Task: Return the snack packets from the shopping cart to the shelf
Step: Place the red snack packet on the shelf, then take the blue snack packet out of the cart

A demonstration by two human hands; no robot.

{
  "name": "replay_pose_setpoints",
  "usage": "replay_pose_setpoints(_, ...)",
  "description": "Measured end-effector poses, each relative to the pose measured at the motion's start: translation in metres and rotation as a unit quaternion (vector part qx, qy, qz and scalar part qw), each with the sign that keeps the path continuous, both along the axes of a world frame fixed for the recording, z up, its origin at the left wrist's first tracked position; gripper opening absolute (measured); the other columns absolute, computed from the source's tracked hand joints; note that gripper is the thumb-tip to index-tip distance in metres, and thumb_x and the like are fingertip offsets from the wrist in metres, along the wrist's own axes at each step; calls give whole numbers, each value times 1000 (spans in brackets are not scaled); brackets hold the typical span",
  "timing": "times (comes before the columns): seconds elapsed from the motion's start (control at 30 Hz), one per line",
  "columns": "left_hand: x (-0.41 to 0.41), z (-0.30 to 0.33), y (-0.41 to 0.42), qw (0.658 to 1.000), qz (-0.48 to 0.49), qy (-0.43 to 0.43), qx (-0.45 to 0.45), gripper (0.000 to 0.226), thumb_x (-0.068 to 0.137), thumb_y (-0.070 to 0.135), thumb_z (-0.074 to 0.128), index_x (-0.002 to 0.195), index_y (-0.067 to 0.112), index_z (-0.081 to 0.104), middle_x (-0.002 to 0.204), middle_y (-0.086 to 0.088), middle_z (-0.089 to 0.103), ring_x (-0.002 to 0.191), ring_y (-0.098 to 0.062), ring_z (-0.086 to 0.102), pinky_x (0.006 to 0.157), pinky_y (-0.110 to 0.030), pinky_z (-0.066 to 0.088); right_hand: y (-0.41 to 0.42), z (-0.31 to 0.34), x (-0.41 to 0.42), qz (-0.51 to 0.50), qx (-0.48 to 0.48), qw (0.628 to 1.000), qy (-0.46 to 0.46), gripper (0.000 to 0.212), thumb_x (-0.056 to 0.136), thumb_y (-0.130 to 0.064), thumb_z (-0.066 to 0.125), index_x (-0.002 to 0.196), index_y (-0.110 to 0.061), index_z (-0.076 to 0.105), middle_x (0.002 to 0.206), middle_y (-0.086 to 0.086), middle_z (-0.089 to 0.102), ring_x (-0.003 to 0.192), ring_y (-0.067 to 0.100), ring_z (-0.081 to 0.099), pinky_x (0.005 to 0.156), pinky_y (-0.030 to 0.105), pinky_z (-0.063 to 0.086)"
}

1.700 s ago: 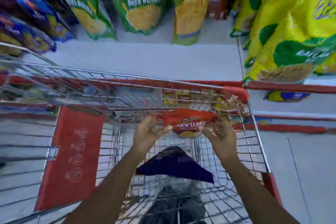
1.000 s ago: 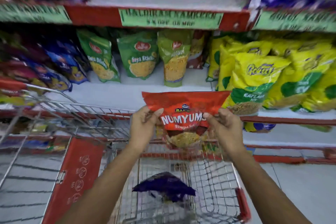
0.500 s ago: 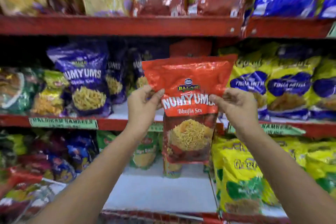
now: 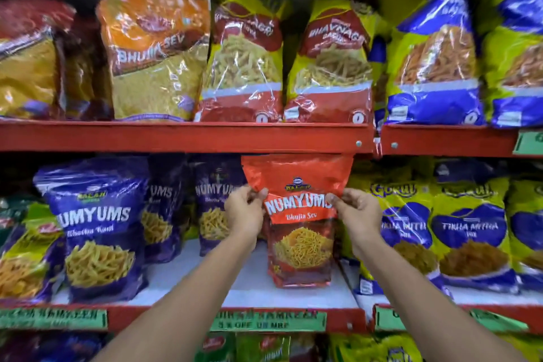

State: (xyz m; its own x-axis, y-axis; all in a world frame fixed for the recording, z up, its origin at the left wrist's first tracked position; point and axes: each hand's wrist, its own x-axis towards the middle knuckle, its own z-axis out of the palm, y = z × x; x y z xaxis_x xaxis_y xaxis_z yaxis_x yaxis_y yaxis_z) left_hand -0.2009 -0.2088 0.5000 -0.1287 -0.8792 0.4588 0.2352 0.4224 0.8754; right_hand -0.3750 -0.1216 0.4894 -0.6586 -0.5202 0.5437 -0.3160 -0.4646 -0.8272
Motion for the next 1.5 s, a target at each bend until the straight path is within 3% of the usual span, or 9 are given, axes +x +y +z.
replay_pose_setpoints(0.17, -21, -27, -29, 1000, 14, -3, 27, 13, 74, 37, 66, 67, 27, 64, 82, -11, 69, 84, -35, 67, 86, -59, 52, -17, -19, -11, -5, 12, 1000, -19, 21, 79, -6, 71, 67, -22, 64, 69, -4, 65, 57, 1, 58, 59, 20, 46)
replay_pose_setpoints(0.27, -29, -37, -29, 999, -9, -18, 50, 34, 75, 52, 61, 95, 24, 65, 110, -14, 69, 101, -34, 64, 95, -51, 48, -22, -33, -17, 12, 37, 998, -44, 5, 81, -19, 71, 84, -19, 67, 83, 1, 69, 72, 8, 61, 70, 22, 50)
replay_pose_setpoints(0.43, -29, -71, 3, 970, -88, -158, 161, 80, 73, 79, 37, 137, 31, 37, 142, 1, 47, 128, -29, 45, 108, -44, 36, -26, -84, -19, 110, 221, 967, -69, 48, 71, -71, 56, 93, -29, 66, 113, -5, 67, 108, 18, 60, 97, 38, 46)
replay_pose_setpoints(0.67, -20, -87, 34, 971, -114, -136, 162, 63, 88, 62, 27, 138, 26, 35, 146, -1, 43, 133, -22, 39, 107, -38, 33, -6, -101, -7, 95, 240, 965, -50, 76, 54, -91, 45, 99, -33, 63, 120, -3, 65, 113, 21, 58, 104, 47, 44)
replay_pose_setpoints(0.87, -3, -92, 63, 974, -113, -142, 134, 59, 90, 60, 24, 139, 29, 35, 146, 1, 43, 134, -20, 38, 106, -37, 31, 32, -100, 15, 101, 253, 962, -21, 56, 73, -78, 39, 94, -31, 61, 118, 3, 64, 110, 22, 57, 103, 49, 44)
replay_pose_setpoints(1.0, 7, -93, 85, 978, -83, -168, 95, 57, 92, 56, 25, 141, 28, 31, 149, 1, 38, 136, -19, 35, 105, -33, 29, 49, -99, 30, 63, 267, 959, 72, 66, 85, -67, 37, 140, -29, 40, 142, -1, 52, 129, 23, 47, 104, 38, 38)
replay_pose_setpoints(1.1, 19, -107, 103, 971, -12, -239, 9, 59, 93, 52, 29, 146, 26, 21, 155, 2, 26, 142, -16, 23, 113, -31, 20, 66, -112, 47, -7, 263, 945, 196, 78, 87, -63, 35, 150, -21, 16, 159, 2, 25, 146, 16, 22, 115, 33, 23)
replay_pose_setpoints(1.3, 69, -205, 165, 929, 16, -353, -114, 70, 87, 64, 23, 146, 35, -1, 158, 15, -4, 142, 6, -11, 119, -26, 2, 131, -195, 103, -63, 232, 890, 387, 77, 91, -63, 24, 151, -17, 9, 161, 2, 8, 149, 13, 6, 119, 25, 7)
replay_pose_setpoints(1.5, 151, -312, 225, 879, 23, -464, -108, 68, 88, 63, 17, 145, 32, -4, 155, 17, -9, 141, 7, -16, 118, -19, -9, 212, -304, 158, -29, 319, 860, 397, 65, 96, -48, 34, 150, -17, 16, 160, 2, 14, 148, 13, 9, 119, 29, 10)
